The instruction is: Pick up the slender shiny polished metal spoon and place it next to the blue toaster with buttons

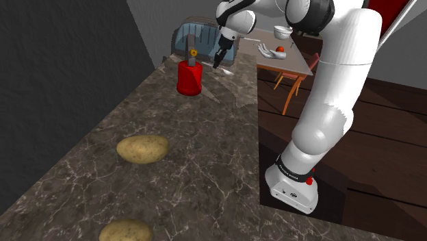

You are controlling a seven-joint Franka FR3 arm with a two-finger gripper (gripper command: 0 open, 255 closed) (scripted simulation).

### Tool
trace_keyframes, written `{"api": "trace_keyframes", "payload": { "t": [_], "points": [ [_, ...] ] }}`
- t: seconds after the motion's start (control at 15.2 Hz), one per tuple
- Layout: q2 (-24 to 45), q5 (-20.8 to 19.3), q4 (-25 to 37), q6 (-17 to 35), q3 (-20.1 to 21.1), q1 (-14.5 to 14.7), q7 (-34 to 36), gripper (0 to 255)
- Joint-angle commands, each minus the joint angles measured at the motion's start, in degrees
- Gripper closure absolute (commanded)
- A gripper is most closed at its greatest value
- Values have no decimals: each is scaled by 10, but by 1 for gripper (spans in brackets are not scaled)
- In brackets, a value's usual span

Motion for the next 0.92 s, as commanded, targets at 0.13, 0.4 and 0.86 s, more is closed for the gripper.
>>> {"api": "trace_keyframes", "payload": {
  "t": [0.13, 0.4, 0.86],
  "points": [
    [12, 10, -15, 25, 3, -2, -12, 255],
    [27, 20, -25, 48, 7, -3, -23, 255],
    [27, 20, -25, 48, 7, -4, -23, 255]
  ]
}}
